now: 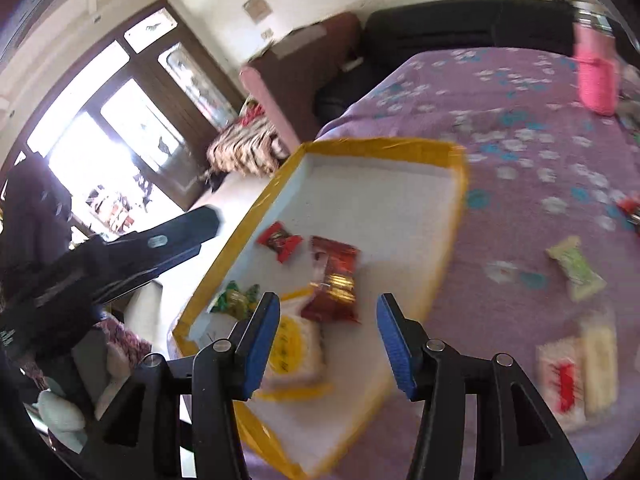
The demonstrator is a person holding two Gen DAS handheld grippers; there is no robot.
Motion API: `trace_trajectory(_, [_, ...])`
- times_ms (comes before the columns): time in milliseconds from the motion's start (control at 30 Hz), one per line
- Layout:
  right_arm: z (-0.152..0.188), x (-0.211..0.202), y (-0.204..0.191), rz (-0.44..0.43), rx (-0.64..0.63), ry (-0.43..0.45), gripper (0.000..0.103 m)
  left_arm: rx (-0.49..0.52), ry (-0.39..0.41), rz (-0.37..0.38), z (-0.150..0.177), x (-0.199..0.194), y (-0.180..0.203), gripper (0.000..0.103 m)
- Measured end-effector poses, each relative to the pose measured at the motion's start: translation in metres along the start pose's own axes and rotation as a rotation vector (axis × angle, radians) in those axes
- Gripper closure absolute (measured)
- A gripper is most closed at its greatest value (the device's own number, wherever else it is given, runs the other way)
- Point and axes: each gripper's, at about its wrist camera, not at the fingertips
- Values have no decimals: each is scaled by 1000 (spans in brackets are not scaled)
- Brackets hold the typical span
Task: Organize snacks
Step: 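Carry both candies over the tray and open both tools to release them, then grasp a white-red snack packet with the left tool while the right tool grasps a cream cake pack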
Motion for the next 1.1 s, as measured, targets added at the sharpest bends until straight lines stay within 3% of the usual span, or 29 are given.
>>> trace_trajectory(100, [-2, -33, 40, 52, 25, 62, 46, 36, -16, 54, 4, 1, 27, 31])
trace_trajectory(200, [-4, -61, 89, 170, 63, 125, 45, 84, -46, 78, 10, 11, 54, 31])
trace_trajectory(267, [-2, -72, 120, 254, 84, 140, 44, 110, -75, 100, 16, 23, 71, 31])
trace_trajectory(367, [3, -77, 154, 304, 122, 129, 47, 123, -118, 130, 24, 40, 90, 31])
trace_trajectory(567, [6, -61, 164, 320, 92, 107, 52, 141, -179, 147, 40, 58, 115, 31])
trace_trajectory(933, [16, -25, 139, 421, -50, 113, 56, 180, -228, 139, 52, 76, 138, 31])
trace_trajectory(967, [20, -23, 134, 445, -87, 116, 65, 179, -234, 139, 52, 78, 140, 31])
trace_trajectory(1100, [23, -26, 135, 460, -89, 127, 68, 186, -257, 136, 57, 90, 148, 31])
Point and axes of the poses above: each gripper's, at about its wrist camera, not at the fingertips, and x roughly the way its jaws point, y to its right, z to its underside, and after that the axes turned 15 degrees about x, right-handed
